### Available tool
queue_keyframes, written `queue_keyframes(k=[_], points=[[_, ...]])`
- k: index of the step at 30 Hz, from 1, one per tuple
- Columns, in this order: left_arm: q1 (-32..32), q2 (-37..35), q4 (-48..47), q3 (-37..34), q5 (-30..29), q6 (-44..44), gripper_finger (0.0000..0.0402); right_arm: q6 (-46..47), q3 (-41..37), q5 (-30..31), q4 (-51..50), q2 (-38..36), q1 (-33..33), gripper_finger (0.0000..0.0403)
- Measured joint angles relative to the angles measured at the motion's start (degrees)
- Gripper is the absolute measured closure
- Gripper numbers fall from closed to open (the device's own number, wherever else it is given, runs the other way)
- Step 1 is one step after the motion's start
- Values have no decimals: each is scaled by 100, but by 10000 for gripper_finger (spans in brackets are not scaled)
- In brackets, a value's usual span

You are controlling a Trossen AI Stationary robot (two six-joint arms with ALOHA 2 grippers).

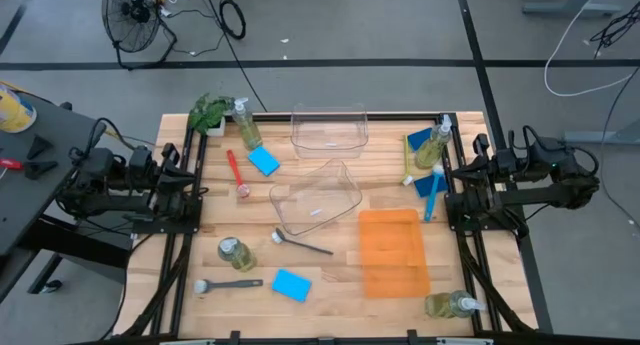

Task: Pick & Place Kitchen Sink Supplies
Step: Put the green dish soap into the bottom transparent bin

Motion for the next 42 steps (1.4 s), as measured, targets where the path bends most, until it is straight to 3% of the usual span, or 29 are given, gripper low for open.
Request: queue_keyframes(k=[30, 38, 42], points=[[-1, 0, 1, 0, 0, -4, 365, -37, -7, 2, 372, 0, -13, 399], [-2, 0, 2, 0, 0, -4, 365, -316, -7, 128, 153, 0, -615, 399], [0, 0, 0, 0, -2, -4, 365, -513, -9, 498, -156, 0, -1090, 399]])
